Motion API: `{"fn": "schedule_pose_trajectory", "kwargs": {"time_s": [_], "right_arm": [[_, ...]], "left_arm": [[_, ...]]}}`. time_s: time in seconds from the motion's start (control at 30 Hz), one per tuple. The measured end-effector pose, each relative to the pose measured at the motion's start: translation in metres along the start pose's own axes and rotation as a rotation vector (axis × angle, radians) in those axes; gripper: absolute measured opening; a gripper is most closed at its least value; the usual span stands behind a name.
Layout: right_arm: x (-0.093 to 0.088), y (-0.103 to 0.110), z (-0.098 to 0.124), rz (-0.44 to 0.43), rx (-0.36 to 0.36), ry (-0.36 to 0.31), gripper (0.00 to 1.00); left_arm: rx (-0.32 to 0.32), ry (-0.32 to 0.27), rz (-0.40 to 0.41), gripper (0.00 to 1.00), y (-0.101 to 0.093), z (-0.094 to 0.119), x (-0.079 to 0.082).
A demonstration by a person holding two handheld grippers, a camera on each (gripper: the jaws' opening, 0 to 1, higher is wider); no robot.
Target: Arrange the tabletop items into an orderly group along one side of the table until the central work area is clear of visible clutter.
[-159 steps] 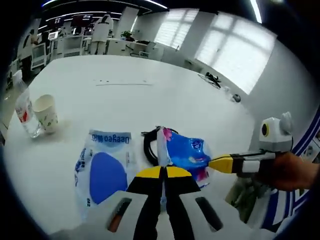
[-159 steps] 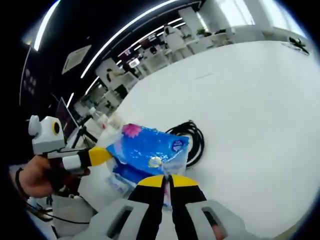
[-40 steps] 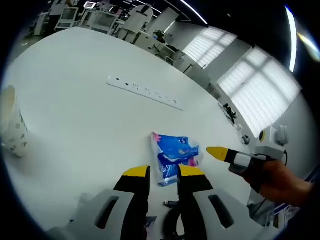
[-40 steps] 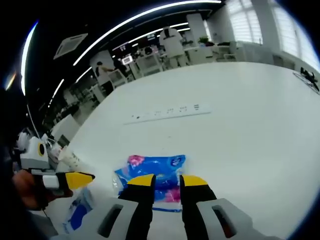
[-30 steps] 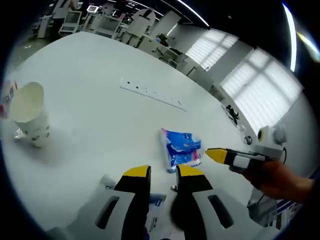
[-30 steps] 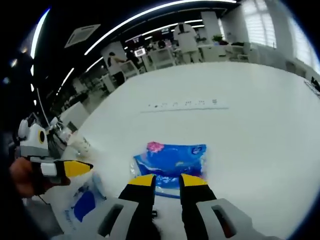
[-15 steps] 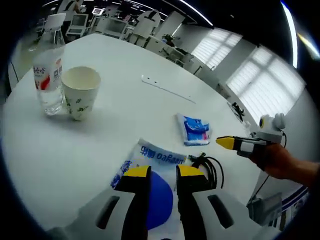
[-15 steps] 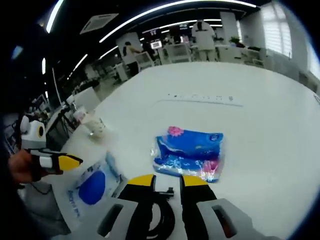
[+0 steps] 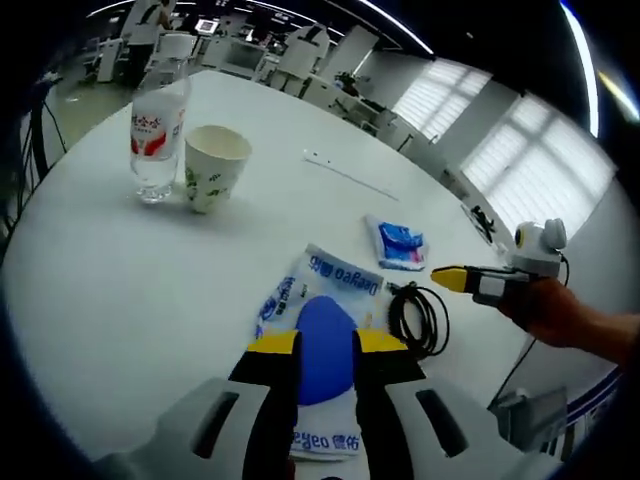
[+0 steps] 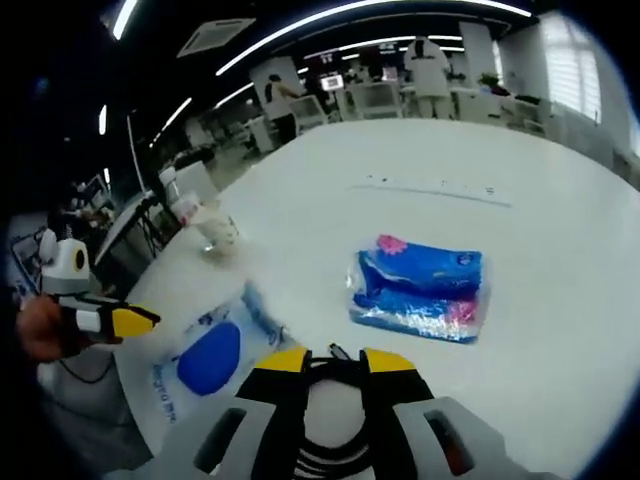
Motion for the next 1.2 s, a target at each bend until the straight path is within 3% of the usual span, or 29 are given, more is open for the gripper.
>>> {"fn": "schedule_pose_trajectory", "kwargs": {"time_s": [0.27,0.5,0.63,0.77,0.87,0.97,1.2], "right_arm": [[-0.005,0.012,-0.001,0.021,0.025,0.014,0.18],[-0.009,0.026,-0.004,0.076,0.057,0.052,0.21],[-0.009,0.029,-0.003,0.101,0.071,0.066,0.23],[-0.009,0.036,-0.005,0.099,0.084,0.083,0.27],[-0.009,0.038,-0.01,0.143,0.073,0.103,0.26],[-0.012,0.045,-0.016,0.128,0.076,0.114,0.28],[-0.009,0.053,-0.022,0.147,0.091,0.123,0.28]], "left_arm": [[0.013,-0.01,0.019,0.18,0.007,0.017,-0.011],[0.052,0.003,0.008,0.21,0.011,0.032,-0.032],[0.117,0.033,0.069,0.22,0.02,0.041,-0.043],[0.129,0.048,0.101,0.23,0.02,0.046,-0.055],[0.166,0.048,0.206,0.22,0.02,0.047,-0.073],[0.134,0.046,0.243,0.22,0.02,0.041,-0.08],[0.114,0.052,0.232,0.22,0.008,0.038,-0.088]]}}
Point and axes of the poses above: the point that each gripper's makers call its tool centre point, and the gripper's own axes: z roughly backward along the fingers, y roughly to its left, x roughly out of its top, the point moved 9 cm from there along z, roughly backward along the fingers, and after that the axes turned 8 degrees about z, right-handed, at the moved point
